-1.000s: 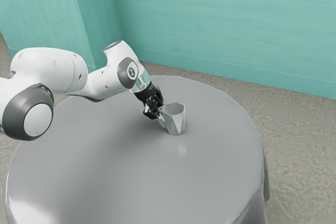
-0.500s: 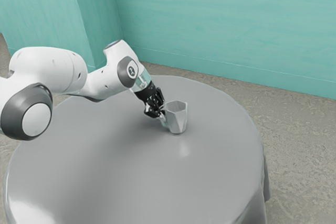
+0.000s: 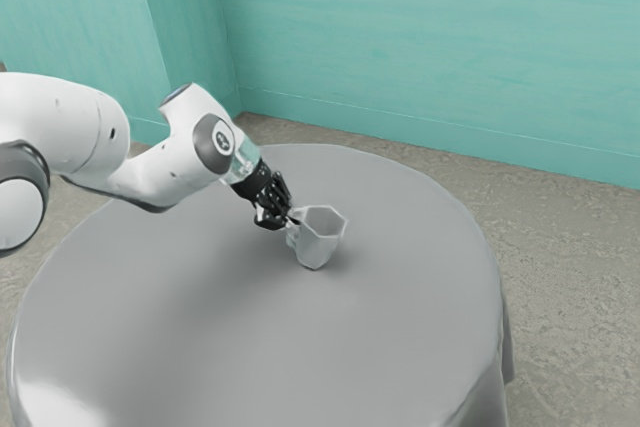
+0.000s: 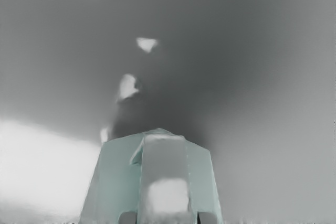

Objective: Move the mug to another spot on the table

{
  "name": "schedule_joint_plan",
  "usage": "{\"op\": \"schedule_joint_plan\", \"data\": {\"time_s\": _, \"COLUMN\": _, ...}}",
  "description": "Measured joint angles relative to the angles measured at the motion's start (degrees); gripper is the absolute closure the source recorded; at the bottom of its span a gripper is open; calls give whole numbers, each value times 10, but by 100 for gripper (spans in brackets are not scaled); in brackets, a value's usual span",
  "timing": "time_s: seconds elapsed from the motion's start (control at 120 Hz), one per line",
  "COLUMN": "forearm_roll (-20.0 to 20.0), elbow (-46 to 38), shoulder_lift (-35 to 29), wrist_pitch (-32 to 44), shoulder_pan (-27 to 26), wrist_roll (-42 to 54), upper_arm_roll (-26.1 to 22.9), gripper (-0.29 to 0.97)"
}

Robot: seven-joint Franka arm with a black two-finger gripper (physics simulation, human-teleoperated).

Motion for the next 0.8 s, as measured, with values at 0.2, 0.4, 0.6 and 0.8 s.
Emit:
{"op": "schedule_joint_plan", "data": {"time_s": 0.2, "forearm_roll": -10, "elbow": -39, "shoulder_lift": -43, "wrist_pitch": 27, "shoulder_pan": -5, "wrist_roll": 10, "upper_arm_roll": 0, "gripper": 65}}
{"op": "schedule_joint_plan", "data": {"time_s": 0.4, "forearm_roll": -72, "elbow": -134, "shoulder_lift": -125, "wrist_pitch": 53, "shoulder_pan": -6, "wrist_roll": 29, "upper_arm_roll": 0, "gripper": 66}}
{"op": "schedule_joint_plan", "data": {"time_s": 0.6, "forearm_roll": -174, "elbow": -196, "shoulder_lift": -173, "wrist_pitch": 69, "shoulder_pan": 2, "wrist_roll": 78, "upper_arm_roll": 1, "gripper": 66}}
{"op": "schedule_joint_plan", "data": {"time_s": 0.8, "forearm_roll": -247, "elbow": -239, "shoulder_lift": -196, "wrist_pitch": 79, "shoulder_pan": 28, "wrist_roll": 134, "upper_arm_roll": 2, "gripper": 66}}
